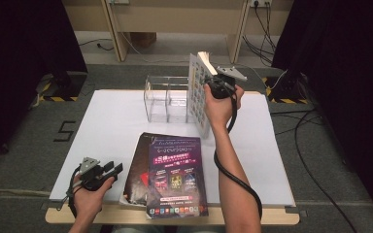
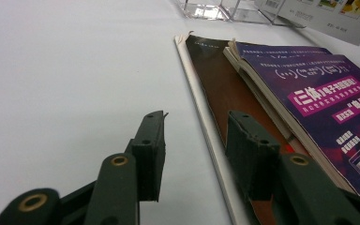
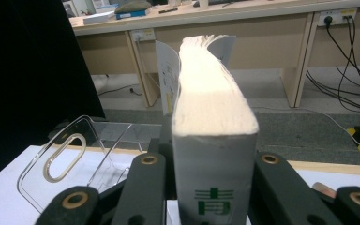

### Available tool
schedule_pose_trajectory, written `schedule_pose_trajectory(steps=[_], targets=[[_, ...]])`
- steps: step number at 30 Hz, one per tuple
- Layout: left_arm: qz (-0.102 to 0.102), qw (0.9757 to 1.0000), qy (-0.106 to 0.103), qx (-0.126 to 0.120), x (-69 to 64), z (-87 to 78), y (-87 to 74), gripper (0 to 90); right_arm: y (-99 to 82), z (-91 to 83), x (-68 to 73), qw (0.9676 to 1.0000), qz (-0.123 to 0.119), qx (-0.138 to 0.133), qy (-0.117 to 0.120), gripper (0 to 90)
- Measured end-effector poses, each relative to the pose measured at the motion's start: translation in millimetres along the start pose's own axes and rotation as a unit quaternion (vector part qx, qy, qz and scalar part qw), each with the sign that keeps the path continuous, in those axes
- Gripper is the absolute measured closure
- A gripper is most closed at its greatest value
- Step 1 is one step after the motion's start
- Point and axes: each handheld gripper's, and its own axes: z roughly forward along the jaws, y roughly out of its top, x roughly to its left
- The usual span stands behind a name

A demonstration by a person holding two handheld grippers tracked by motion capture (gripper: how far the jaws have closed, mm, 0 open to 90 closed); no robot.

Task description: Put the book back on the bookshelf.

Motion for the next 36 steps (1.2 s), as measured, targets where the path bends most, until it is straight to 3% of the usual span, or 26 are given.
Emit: schedule_pose_trajectory(steps=[12, 22, 36], targets=[[0.003, 1.0000, 0.000, 0.002, -1.8, 0.3, -0.6, 56.8, -10.9, -16.1, -3.4, 0.9997, -0.022, 0.010, 0.003, 74.0], [0.001, 1.0000, -0.002, 0.004, -3.5, 1.9, -1.8, 56.8, -15.7, -27.3, -10.1, 0.9994, -0.024, 0.024, -0.001, 72.8], [0.001, 1.0000, -0.002, 0.003, -2.8, 0.8, -1.3, 56.7, -13.9, -25.5, -10.2, 0.9991, -0.020, 0.036, 0.001, 65.8]])
